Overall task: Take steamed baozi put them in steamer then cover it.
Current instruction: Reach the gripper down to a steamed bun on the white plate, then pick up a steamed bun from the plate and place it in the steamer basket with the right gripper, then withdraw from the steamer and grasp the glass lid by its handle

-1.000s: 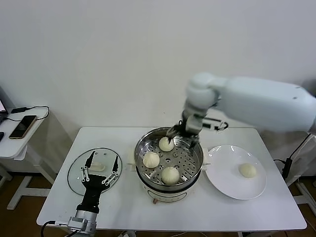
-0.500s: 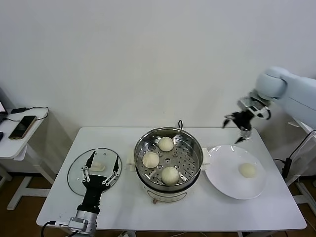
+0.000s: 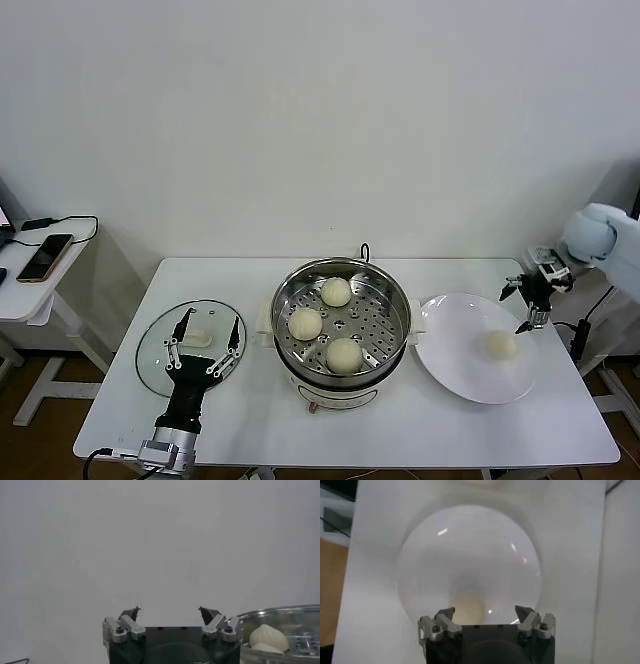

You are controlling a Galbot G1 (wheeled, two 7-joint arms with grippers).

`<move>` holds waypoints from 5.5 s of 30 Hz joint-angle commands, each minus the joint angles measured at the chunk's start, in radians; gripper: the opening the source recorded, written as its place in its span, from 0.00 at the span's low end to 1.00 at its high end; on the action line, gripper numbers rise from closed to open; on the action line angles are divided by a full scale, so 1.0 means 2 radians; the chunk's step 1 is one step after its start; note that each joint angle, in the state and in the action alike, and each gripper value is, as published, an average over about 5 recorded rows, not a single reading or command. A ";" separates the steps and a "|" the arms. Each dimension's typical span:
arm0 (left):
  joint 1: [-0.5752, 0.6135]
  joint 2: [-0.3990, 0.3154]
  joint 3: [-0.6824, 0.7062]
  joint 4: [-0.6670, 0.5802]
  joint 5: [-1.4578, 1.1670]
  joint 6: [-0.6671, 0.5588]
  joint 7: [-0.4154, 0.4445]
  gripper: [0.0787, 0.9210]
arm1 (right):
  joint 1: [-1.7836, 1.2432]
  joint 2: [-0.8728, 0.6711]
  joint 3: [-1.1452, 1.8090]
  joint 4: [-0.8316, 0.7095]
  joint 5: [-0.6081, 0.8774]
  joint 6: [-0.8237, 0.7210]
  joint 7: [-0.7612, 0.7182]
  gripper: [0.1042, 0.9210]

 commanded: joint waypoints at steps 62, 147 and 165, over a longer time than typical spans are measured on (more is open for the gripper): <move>-0.007 0.007 0.007 -0.002 0.000 0.003 -0.001 0.88 | 0.318 0.162 -0.191 0.197 0.235 -0.126 -0.066 0.64; -0.089 0.009 0.017 0.050 0.216 0.073 -0.085 0.88 | -0.520 0.001 0.632 0.288 0.127 0.122 0.762 0.88; -0.135 0.040 -0.031 0.186 0.486 0.084 -0.047 0.88 | -0.845 0.267 0.919 0.287 0.014 0.177 0.712 0.88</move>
